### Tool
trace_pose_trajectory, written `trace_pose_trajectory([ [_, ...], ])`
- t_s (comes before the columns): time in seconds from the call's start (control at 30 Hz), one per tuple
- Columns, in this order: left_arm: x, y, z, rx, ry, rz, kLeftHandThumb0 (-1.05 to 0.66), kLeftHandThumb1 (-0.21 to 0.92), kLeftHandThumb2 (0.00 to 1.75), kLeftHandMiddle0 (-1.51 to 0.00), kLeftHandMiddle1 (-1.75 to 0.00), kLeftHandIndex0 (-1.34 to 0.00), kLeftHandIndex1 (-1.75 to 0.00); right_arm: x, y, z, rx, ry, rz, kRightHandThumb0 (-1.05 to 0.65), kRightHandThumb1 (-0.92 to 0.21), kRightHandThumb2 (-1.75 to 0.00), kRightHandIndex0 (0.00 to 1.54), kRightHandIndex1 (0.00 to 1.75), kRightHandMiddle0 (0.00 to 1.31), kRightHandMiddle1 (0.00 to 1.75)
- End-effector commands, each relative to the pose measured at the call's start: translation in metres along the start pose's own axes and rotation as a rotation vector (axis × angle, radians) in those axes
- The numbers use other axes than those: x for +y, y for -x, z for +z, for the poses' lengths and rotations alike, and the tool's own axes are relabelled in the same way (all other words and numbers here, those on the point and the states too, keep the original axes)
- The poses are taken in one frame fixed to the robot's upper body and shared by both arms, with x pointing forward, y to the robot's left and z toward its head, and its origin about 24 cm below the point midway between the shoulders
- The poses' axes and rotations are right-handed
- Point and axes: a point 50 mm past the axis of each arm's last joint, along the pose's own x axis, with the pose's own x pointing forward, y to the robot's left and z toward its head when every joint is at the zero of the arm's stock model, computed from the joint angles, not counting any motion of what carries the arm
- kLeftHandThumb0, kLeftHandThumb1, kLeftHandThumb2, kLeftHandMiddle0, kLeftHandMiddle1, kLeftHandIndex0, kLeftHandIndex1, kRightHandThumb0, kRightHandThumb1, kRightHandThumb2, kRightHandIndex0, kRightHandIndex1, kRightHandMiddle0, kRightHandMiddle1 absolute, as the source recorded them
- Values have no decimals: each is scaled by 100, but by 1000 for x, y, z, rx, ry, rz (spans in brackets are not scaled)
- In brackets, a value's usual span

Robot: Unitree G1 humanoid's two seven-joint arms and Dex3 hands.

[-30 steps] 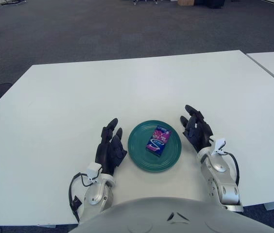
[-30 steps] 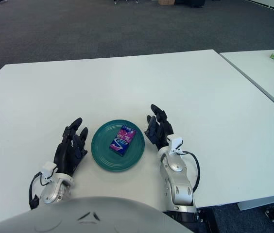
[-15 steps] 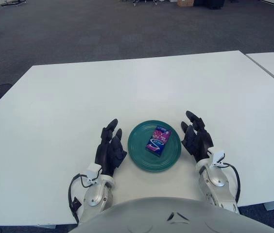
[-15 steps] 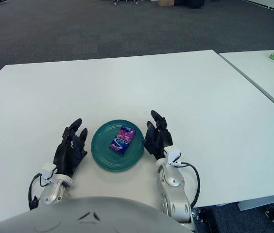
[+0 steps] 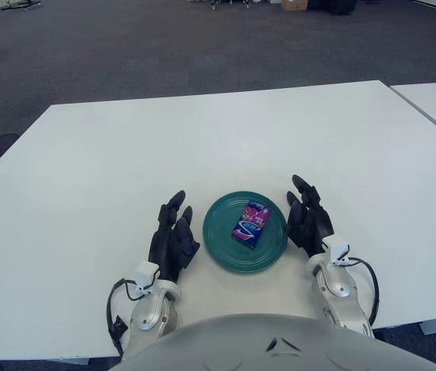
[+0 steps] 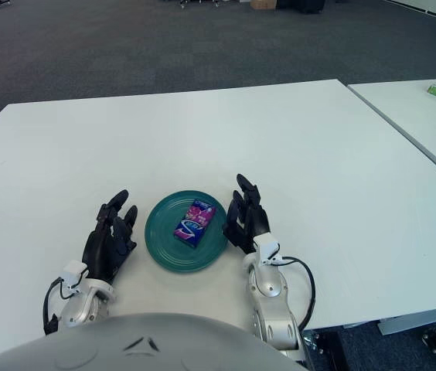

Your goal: Put the gum into the plate.

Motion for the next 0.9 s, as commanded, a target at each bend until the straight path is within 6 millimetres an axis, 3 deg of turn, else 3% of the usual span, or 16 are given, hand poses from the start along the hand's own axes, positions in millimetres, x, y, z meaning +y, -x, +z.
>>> trace_pose_trajectory([
  [0.0,6,2,-2,24,-18,11,-94,92,97,-27,0,0,-61,-2,5,-19,106,-12,-14,-86,-92,-97,20,2,0,39],
  [0.87,14,4,4,8,-13,15,-94,92,96,-28,0,-1,-64,-10,5,-19,56,12,82,-78,-92,-97,19,1,0,40],
])
